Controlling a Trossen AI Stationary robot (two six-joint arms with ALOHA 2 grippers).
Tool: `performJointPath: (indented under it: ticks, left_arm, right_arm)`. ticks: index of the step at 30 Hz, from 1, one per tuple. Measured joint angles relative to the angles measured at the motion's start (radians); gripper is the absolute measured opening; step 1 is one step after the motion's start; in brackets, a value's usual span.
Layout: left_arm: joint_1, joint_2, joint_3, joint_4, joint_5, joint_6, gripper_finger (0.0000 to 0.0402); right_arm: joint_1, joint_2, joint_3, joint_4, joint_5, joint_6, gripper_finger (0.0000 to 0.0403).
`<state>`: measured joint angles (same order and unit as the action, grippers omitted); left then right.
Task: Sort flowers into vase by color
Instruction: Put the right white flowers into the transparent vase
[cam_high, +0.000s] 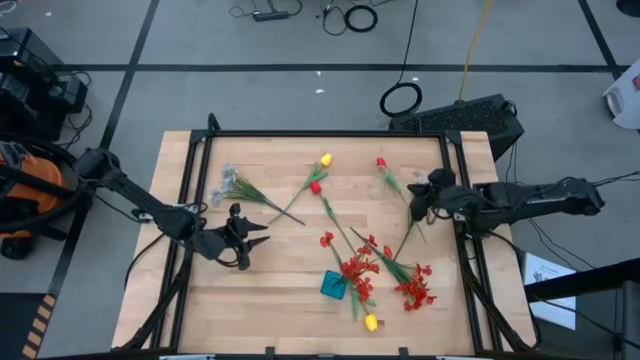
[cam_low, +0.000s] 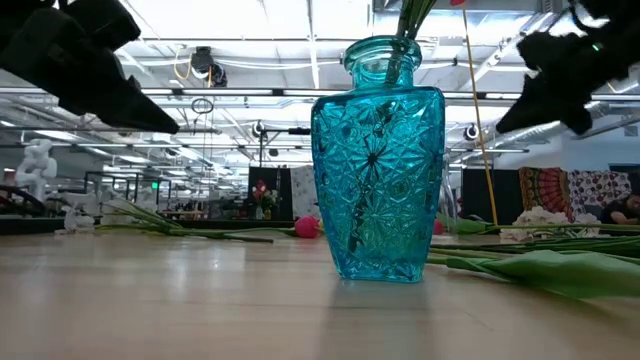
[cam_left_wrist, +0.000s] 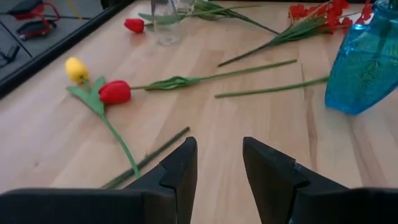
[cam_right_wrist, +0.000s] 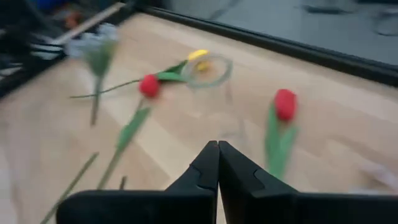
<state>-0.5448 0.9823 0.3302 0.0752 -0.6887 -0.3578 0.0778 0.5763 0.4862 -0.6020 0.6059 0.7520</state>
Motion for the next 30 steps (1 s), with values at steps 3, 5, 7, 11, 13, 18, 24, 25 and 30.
performJointPath:
  ticks: [3, 5, 7, 11, 13, 18, 24, 25, 30]
  left_arm:
    - [0.013, 0.000, 0.000, -0.004, 0.006, 0.007, 0.0136]
    - [0.019, 0.000, 0.000, -0.006, 0.009, 0.007, 0.0136]
    - [0.024, 0.000, 0.000, -0.010, 0.026, 0.017, 0.0136]
    - [0.032, 0.000, 0.000, -0.009, 0.032, 0.054, 0.0136]
    - [0.037, 0.000, 0.000, -0.009, 0.034, 0.071, 0.0136]
    - [0.052, 0.000, 0.000, -0.009, 0.091, 0.114, 0.0136]
    - [0.063, 0.000, 0.000, -0.009, 0.117, 0.136, 0.0136]
    - [0.063, 0.000, 0.000, -0.009, 0.117, 0.136, 0.0136]
    - [0.063, 0.000, 0.000, -0.012, 0.118, 0.136, 0.0136]
  right_arm:
    - [-0.007, 0.135, 0.133, -0.176, 0.049, 0.091, 0.0000]
    - [-0.025, 0.216, 0.208, -0.298, 0.062, 0.173, 0.0000]
    - [-0.049, 0.283, 0.264, -0.401, 0.057, 0.267, 0.0000]
    - [-0.105, 0.386, 0.308, -0.557, 0.005, 0.497, 0.0000]
    - [-0.134, 0.423, 0.307, -0.617, -0.057, 0.584, 0.0003]
    - [-0.183, 0.497, 0.289, -0.668, -0.153, 0.669, 0.0027]
    - [-0.221, 0.540, 0.265, -0.610, -0.208, 0.703, 0.0078]
    - [-0.223, 0.544, 0.262, -0.602, -0.215, 0.704, 0.0087]
    - [-0.223, 0.563, 0.261, -0.538, -0.220, 0.704, 0.0123]
